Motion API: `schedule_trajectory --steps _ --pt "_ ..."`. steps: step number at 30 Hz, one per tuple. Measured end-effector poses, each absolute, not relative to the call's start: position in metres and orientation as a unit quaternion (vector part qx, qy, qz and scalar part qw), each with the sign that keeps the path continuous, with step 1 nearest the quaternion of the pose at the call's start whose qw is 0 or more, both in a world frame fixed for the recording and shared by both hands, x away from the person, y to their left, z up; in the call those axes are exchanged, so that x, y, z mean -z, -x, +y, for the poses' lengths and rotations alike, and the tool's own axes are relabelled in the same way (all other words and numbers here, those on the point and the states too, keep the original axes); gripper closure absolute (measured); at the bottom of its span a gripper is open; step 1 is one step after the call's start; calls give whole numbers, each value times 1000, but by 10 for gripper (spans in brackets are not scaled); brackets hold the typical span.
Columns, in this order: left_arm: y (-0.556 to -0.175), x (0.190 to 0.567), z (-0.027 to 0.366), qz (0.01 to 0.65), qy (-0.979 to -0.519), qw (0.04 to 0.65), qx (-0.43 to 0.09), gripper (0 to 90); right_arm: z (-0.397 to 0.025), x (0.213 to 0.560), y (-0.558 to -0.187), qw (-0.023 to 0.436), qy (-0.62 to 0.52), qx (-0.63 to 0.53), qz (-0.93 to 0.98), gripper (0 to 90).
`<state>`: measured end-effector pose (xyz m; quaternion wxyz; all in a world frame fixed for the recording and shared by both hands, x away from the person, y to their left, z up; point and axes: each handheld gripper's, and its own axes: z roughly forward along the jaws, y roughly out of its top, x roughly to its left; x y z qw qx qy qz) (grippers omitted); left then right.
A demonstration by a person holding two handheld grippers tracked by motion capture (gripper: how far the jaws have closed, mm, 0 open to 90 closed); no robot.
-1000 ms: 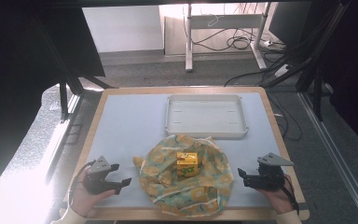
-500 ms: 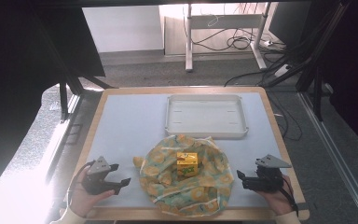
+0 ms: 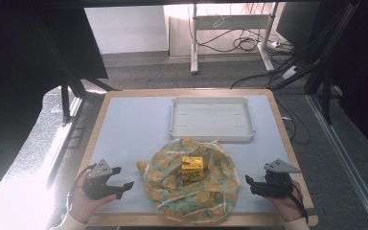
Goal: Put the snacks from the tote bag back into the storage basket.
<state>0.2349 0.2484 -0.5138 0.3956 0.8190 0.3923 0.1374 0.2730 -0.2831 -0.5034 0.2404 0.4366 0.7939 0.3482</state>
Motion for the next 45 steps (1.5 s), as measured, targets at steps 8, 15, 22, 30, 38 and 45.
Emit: schedule_trajectory --steps 8,15,22,30,38,45 --pt "-235 502 244 380 -825 396 -134 245 -282 503 -272 241 -435 -349 794 126" --pt "-237 495 242 379 -824 398 -137 244 -282 503 -272 241 -435 -350 794 127" --pt "-238 494 241 376 -826 397 -133 245 -283 504 -273 240 -436 -346 796 128" --pt "-238 486 239 368 -829 402 -124 268 -283 504 -273 240 -437 -345 795 128" --pt "-241 478 236 359 -833 404 -122 266 -284 505 -273 240 -440 -343 795 128" --pt "-242 475 229 349 -839 401 -118 266 -284 505 -273 238 -440 -342 795 127"
